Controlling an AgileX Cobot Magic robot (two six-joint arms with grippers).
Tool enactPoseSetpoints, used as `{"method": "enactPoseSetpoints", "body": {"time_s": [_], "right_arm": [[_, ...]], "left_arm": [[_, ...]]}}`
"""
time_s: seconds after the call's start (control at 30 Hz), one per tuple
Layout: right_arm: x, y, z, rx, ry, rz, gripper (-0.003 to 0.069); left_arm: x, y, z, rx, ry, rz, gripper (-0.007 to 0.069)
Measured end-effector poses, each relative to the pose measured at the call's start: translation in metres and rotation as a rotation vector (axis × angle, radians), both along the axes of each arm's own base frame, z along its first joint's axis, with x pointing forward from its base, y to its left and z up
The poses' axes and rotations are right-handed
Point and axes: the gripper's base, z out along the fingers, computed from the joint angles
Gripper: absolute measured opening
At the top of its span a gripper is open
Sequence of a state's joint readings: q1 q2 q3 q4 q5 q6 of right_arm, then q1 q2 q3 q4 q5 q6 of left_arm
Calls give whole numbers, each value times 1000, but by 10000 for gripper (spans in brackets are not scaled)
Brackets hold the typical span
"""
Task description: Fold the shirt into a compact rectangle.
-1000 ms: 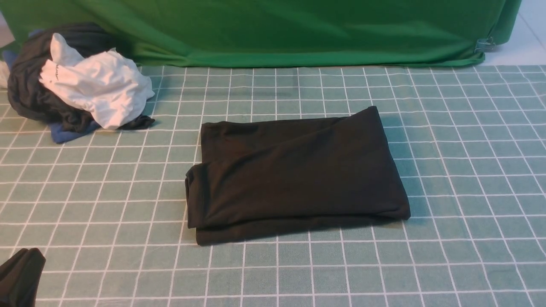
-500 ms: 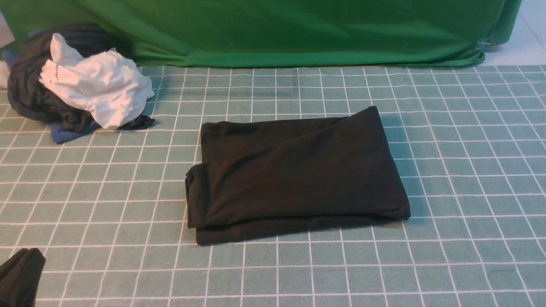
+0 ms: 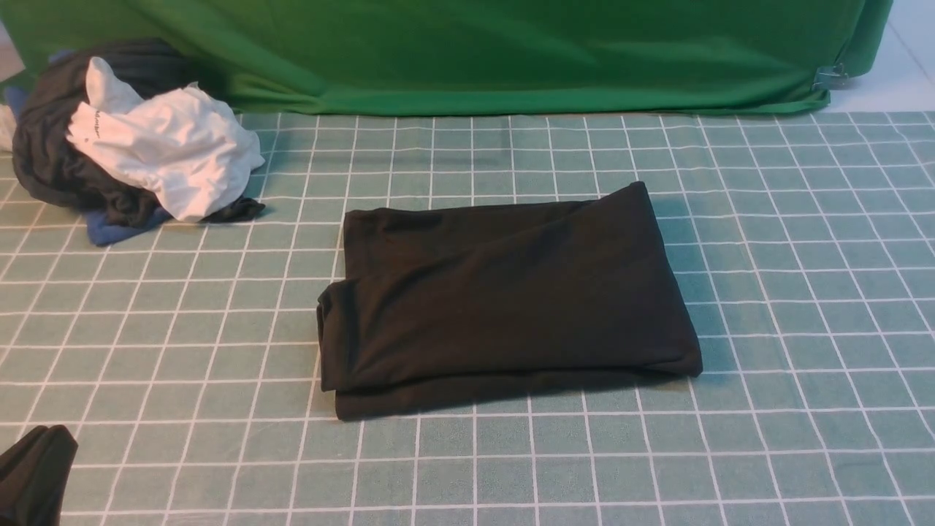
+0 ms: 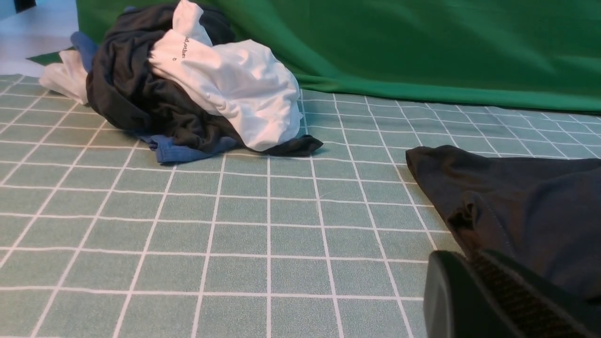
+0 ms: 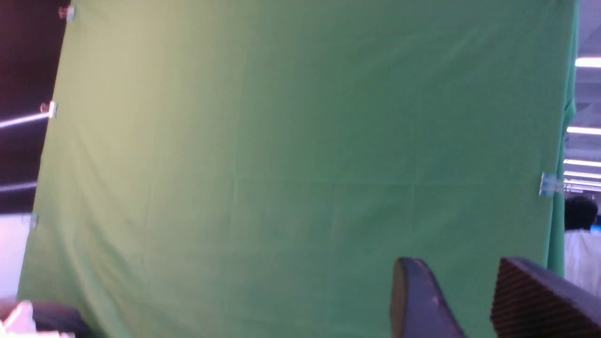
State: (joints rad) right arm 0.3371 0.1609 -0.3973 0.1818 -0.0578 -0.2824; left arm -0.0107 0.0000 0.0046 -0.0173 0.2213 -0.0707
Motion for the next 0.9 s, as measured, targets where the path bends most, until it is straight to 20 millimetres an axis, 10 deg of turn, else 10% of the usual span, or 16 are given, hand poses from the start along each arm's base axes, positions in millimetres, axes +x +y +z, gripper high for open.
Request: {"method": "enactPoseSetpoints", "body": {"time_s": [0.33, 0.9], "right_arm": [[28, -7, -130, -128, 393, -238, 240], [15, -9, -153, -72, 550, -261, 240]], "left_arm": [[0, 0, 0, 17, 0, -2, 13], [0, 0, 0, 38, 2, -2, 13]]}}
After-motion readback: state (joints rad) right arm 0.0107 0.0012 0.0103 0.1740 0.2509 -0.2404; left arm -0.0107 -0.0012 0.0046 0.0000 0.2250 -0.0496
